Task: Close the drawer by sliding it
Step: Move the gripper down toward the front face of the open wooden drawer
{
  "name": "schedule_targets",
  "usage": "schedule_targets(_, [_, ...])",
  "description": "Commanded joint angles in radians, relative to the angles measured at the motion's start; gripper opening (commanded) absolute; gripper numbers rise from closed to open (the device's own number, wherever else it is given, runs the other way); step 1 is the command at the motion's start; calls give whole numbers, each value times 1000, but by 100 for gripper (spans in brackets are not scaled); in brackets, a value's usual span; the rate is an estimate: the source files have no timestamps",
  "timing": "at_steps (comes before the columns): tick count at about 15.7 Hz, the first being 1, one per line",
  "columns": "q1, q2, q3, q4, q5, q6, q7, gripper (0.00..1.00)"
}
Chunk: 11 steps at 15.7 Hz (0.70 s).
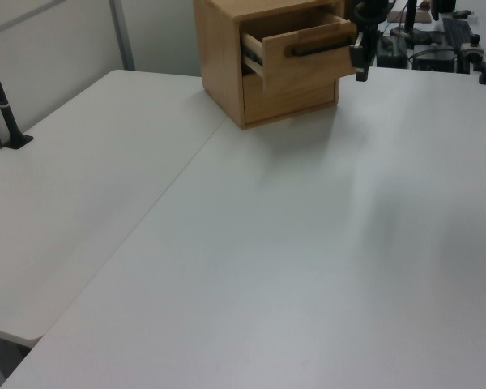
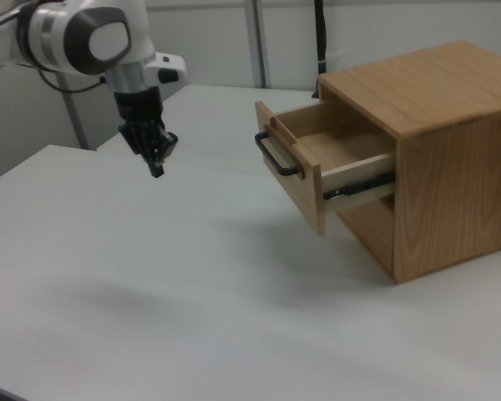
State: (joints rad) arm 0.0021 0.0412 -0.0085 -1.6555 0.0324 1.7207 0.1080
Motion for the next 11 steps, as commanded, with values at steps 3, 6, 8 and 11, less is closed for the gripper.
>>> schedule_targets(3, [-43, 129, -4, 83, 27, 108, 281, 0])
schedule_targets(6, [-73, 210, -4, 158, 21, 146, 352, 0])
schedule_targets(8, [-91, 252, -5, 192, 18, 201, 393, 0])
schedule_targets(11, [-131, 304, -5, 246, 17, 269, 421, 0])
